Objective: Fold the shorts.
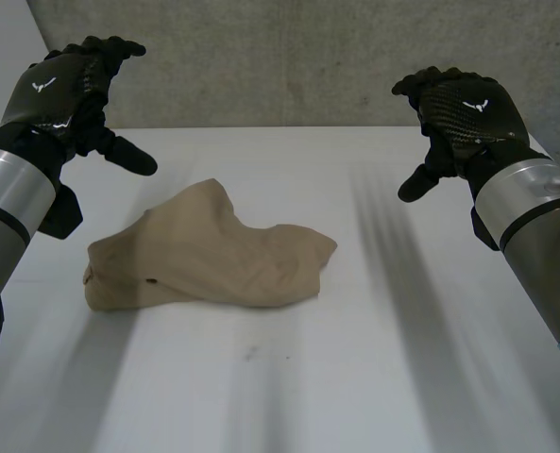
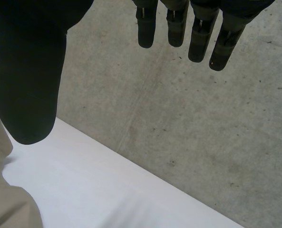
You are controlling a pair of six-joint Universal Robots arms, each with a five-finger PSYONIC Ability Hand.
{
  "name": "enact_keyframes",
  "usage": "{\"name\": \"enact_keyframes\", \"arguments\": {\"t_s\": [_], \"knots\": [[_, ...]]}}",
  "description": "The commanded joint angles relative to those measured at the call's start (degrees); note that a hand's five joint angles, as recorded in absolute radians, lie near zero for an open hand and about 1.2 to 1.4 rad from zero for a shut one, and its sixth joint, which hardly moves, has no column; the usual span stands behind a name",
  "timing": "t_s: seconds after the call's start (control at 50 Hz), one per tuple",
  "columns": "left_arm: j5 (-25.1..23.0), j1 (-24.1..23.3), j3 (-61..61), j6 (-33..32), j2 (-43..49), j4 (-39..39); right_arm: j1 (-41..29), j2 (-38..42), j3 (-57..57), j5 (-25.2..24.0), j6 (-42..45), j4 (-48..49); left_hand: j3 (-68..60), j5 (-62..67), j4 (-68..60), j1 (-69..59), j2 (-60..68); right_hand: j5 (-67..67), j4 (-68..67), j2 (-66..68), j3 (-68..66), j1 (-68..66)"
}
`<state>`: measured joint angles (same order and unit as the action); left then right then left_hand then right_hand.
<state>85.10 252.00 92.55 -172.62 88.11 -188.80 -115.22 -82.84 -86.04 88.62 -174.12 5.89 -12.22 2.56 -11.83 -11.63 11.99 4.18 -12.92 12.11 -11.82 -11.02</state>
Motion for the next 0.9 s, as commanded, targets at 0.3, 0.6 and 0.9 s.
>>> {"name": "enact_keyframes", "arguments": {"t_s": [0.3, 0.6, 0.9], "knots": [[0.5, 3.3, -0.7, -14.1, 12.9, 2.3, 0.1, 0.0, 0.1, -1.2, 2.0, -0.1, -1.7, 1.4, -2.1, -2.3, 1.9, -4.2, 2.9, -2.1, 1.8, 1.0], [0.1, 9.9, -6.3, -15.3, 28.5, 6.8, 0.2, 0.4, 0.2, -1.2, 2.6, -0.1, -29.7, 29.3, -30.1, -30.3, 29.9, -4.2, 2.9, -2.1, 1.8, 1.0], [2.3, 7.3, -28.3, -20.6, 22.1, 8.5, 2.4, 0.3, 0.8, -1.1, 4.9, 0.0, -67.8, 67.4, -68.2, -68.4, 68.0, -4.2, 2.9, -2.1, 1.8, 1.0]]}}
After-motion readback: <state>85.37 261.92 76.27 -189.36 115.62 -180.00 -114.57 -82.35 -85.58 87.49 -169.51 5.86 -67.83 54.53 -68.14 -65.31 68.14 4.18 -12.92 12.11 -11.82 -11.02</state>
